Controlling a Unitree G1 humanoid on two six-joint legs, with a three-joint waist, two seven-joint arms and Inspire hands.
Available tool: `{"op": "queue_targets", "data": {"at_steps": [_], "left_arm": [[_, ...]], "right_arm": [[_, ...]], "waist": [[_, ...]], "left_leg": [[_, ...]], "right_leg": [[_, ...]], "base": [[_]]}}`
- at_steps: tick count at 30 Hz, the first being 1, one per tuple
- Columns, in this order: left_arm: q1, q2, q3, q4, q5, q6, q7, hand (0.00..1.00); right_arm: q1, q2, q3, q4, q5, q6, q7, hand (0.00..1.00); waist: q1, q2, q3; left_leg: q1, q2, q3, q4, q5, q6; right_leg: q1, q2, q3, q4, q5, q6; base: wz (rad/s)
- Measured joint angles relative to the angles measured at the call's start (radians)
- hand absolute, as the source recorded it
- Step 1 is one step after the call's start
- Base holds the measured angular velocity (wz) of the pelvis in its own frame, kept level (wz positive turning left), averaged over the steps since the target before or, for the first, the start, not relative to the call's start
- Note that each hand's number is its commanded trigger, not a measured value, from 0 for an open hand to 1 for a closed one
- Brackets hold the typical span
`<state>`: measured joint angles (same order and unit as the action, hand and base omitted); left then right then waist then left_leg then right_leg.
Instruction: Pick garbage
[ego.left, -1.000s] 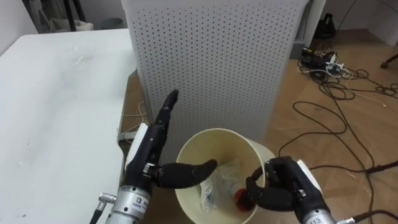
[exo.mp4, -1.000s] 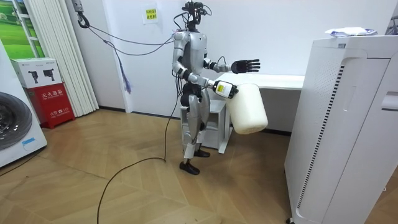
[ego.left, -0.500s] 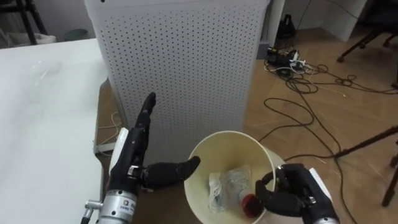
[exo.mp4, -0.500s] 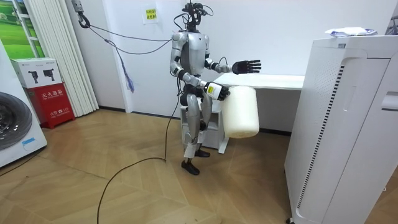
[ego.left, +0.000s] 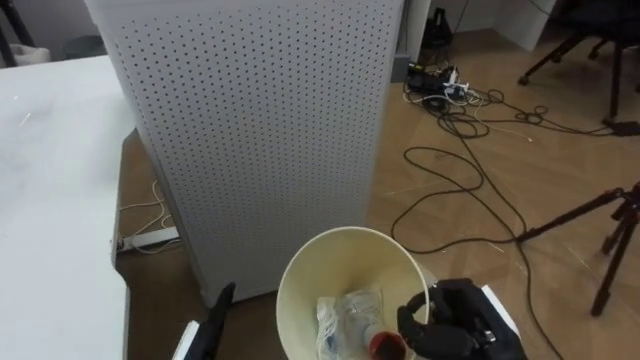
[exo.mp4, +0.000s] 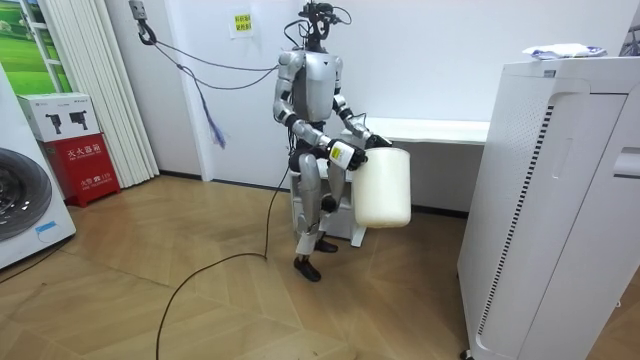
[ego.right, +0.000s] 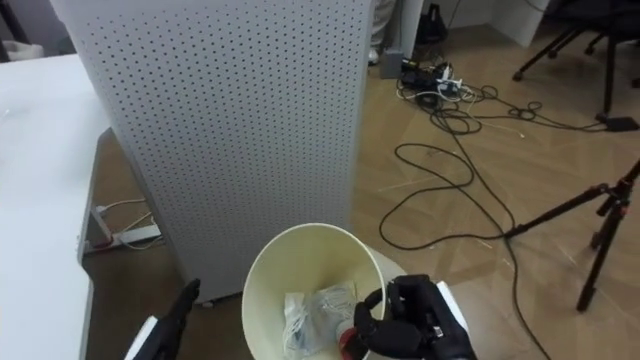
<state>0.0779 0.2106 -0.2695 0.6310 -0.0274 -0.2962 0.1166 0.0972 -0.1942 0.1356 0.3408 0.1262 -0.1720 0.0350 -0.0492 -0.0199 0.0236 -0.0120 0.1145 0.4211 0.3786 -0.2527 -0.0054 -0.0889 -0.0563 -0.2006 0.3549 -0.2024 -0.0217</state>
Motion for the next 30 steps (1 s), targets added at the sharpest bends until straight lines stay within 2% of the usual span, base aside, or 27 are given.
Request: {"op": "queue_targets", "data": {"at_steps": [2, 6, 8, 9, 10, 11, 12, 14, 16, 17, 18, 19, 21, 22, 23, 24, 25, 27, 28, 29, 30], "left_arm": [[0.008, 0.0, 0.006, 0.027, -0.001, 0.009, -0.003, 0.0], [0.006, -0.012, 0.012, 0.124, 0.002, 0.028, -0.002, 0.0], [0.009, -0.016, 0.012, 0.17, 0.001, 0.037, -0.001, 0.0], [0.01, -0.021, 0.012, 0.2, 0.0, 0.038, -0.001, 0.0], [0.009, -0.022, 0.011, 0.214, 0.0, 0.037, -0.002, 0.0], [0.006, -0.025, 0.007, 0.247, 0.0, 0.036, -0.002, 0.0], [0.004, -0.025, 0.006, 0.275, -0.001, 0.037, -0.002, 0.0], [0.006, -0.025, 0.007, 0.312, -0.002, 0.037, 0.001, 0.0], [0.015, -0.024, 0.015, 0.338, -0.002, 0.037, 0.007, 0.0], [0.018, -0.024, 0.015, 0.34, -0.002, 0.037, 0.007, 0.0], [0.026, -0.024, 0.019, 0.34, -0.002, 0.034, 0.008, 0.0], [0.031, -0.024, 0.019, 0.341, 0.0, 0.034, 0.008, 0.0], [0.038, -0.026, 0.019, 0.343, -0.004, 0.033, 0.007, 0.0], [0.039, -0.026, 0.019, 0.354, -0.016, 0.033, 0.0, 0.0], [0.039, -0.026, 0.02, 0.36, -0.024, 0.033, -0.004, 0.0], [0.037, -0.026, 0.02, 0.373, -0.032, 0.033, -0.014, 0.0], [0.038, -0.028, 0.019, 0.374, -0.038, 0.033, -0.018, 0.0], [0.038, -0.056, 0.019, 0.373, -0.05, 0.032, -0.021, 0.0], [0.039, -0.07, 0.019, 0.374, -0.051, 0.033, -0.026, 0.0], [0.039, -0.075, 0.019, 0.374, -0.055, 0.032, -0.031, 0.0], [0.039, -0.083, 0.023, 0.375, -0.069, 0.033, -0.039, 0.0]], "right_arm": [[0.002, 0.0, 0.0, 0.008, 0.0, 0.0, 0.006, 1.0], [0.001, -0.005, 0.0, 0.008, 0.001, 0.011, 0.032, 1.0], [0.001, -0.005, 0.0, 0.008, 0.001, 0.013, 0.036, 1.0], [0.001, -0.006, 0.0, 0.008, 0.001, 0.013, 0.034, 1.0], [0.0, -0.007, 0.001, 0.01, 0.001, 0.013, 0.034, 1.0], [0.0, -0.008, 0.002, 0.018, 0.001, 0.013, 0.032, 1.0], [-0.002, -0.014, 0.003, 0.031, 0.005, 0.013, 0.032, 1.0], [-0.001, -0.02, 0.013, 0.047, 0.028, 0.013, 0.029, 1.0], [0.0, -0.032, 0.048, 0.049, 0.032, 0.013, 0.02, 1.0], [0.0, -0.034, 0.054, 0.049, 0.032, 0.013, 0.021, 1.0], [0.0, -0.034, 0.064, 0.049, 0.033, 0.013, 0.025, 1.0], [0.0, -0.036, 0.068, 0.05, 0.033, 0.013, 0.031, 1.0], [0.0, -0.038, 0.069, 0.05, 0.032, 0.013, 0.034, 1.0], [0.001, -0.038, 0.069, 0.05, 0.032, 0.013, 0.034, 1.0], [0.001, -0.039, 0.069, 0.05, 0.032, 0.013, 0.034, 1.0], [0.0, -0.039, 0.068, 0.05, 0.034, 0.013, 0.033, 1.0], [0.0, -0.04, 0.068, 0.05, 0.034, 0.013, 0.032, 1.0], [-0.005, -0.041, 0.067, 0.049, 0.04, 0.013, 0.03, 1.0], [-0.009, -0.04, 0.069, 0.048, 0.042, 0.013, 0.031, 1.0], [-0.009, -0.04, 0.07, 0.048, 0.042, 0.013, 0.031, 1.0], [-0.009, -0.035, 0.07, 0.048, 0.043, 0.013, 0.03, 1.0]], "waist": [[-0.002, 0.003, 0.0009], [0.001, 0.004, -0.0004], [-0.002, 0.004, -0.0004], [-0.002, 0.002, 0.0], [-0.002, -0.001, 0.0015], [-0.001, -0.005, 0.0005], [0.003, -0.01, 0.0014], [0.03, -0.011, 0.002], [0.038, -0.013, -0.0001], [0.038, -0.015, -0.0031], [0.034, -0.018, -0.0066], [0.029, -0.024, -0.0077], [0.037, -0.027, -0.0093], [0.046, -0.028, -0.0087], [0.05, -0.029, -0.0093], [0.053, -0.029, -0.0091], [0.053, -0.03, -0.0089], [0.059, -0.037, -0.0117], [0.062, -0.037, -0.0112], [0.062, -0.041, -0.0107], [0.06, -0.048, -0.0084]], "left_leg": [[-0.004, 0.012, -0.015, 0.026, -0.012, -0.017], [-0.016, 0.036, -0.017, 0.046, -0.012, -0.02], [-0.037, 0.051, -0.019, 0.081, -0.007, -0.028], [-0.081, 0.062, -0.035, 0.142, 0.005, -0.034], [-0.106, 0.064, -0.05, 0.168, 0.008, -0.034], [-0.153, 0.047, -0.074, 0.157, 0.007, -0.034], [-0.2, 0.036, -0.074, 0.111, 0.015, -0.037], [-0.259, 0.019, -0.074, 0.009, 0.068, -0.04], [-0.299, 0.01, -0.079, -0.123, 0.187, -0.019], [-0.298, 0.009, -0.078, -0.147, 0.214, -0.012], [-0.287, 0.006, -0.072, -0.165, 0.262, 0.01], [-0.28, 0.0, -0.07, -0.162, 0.285, 0.034], [-0.279, -0.004, -0.067, -0.121, 0.292, 0.049], [-0.281, -0.008, -0.06, -0.077, 0.265, 0.062], [-0.281, -0.01, -0.054, -0.055, 0.243, 0.064], [-0.277, -0.022, -0.05, -0.017, 0.208, 0.073], [-0.273, -0.028, -0.047, -0.004, 0.189, 0.077], [-0.265, -0.057, -0.041, 0.05, 0.119, 0.09], [-0.258, -0.067, -0.036, 0.069, 0.094, 0.094], [-0.251, -0.076, -0.037, 0.076, 0.082, 0.096], [-0.235, -0.089, -0.043, 0.09, 0.054, 0.099]], "right_leg": [[-0.002, 0.005, 0.0, 0.019, -0.015, -0.012], [-0.019, 0.025, 0.004, 0.035, -0.035, -0.042], [-0.021, 0.033, 0.003, 0.04, -0.039, -0.056], [-0.023, 0.033, 0.005, 0.043, -0.043, -0.063], [-0.022, 0.033, 0.009, 0.042, -0.045, -0.065], [-0.021, 0.03, 0.015, 0.039, -0.049, -0.07], [-0.019, 0.027, 0.017, 0.037, -0.051, -0.07], [-0.016, 0.026, 0.018, 0.039, -0.056, -0.073], [-0.01, 0.029, 0.012, 0.052, -0.077, -0.068], [-0.008, 0.029, 0.011, 0.056, -0.084, -0.065], [0.001, 0.027, 0.004, 0.058, -0.097, -0.054], [0.006, 0.022, 0.001, 0.059, -0.109, -0.044], [0.021, 0.011, 0.004, 0.059, -0.126, -0.029], [0.036, -0.004, 0.006, 0.065, -0.144, -0.017], [0.043, -0.013, 0.008, 0.07, -0.153, -0.01], [0.058, -0.033, 0.006, 0.083, -0.172, 0.005], [0.066, -0.045, 0.005, 0.095, -0.183, 0.015], [0.052, -0.099, 0.006, 0.219, -0.215, 0.048], [0.011, -0.131, 0.004, 0.339, -0.204, 0.065], [-0.013, -0.149, 0.006, 0.401, -0.192, 0.077], [-0.063, -0.177, 0.012, 0.528, -0.143, 0.079]], "base": [[-0.1], [-0.04], [0.05], [0.15], [0.29], [0.29], [0.14], [-0.17], [-0.17], [0.08], [0.17], [0.15], [-0.07], [-0.12], [-0.04], [0.0], [0.08], [0.05], [0.04], [0.18], [0.2]]}}
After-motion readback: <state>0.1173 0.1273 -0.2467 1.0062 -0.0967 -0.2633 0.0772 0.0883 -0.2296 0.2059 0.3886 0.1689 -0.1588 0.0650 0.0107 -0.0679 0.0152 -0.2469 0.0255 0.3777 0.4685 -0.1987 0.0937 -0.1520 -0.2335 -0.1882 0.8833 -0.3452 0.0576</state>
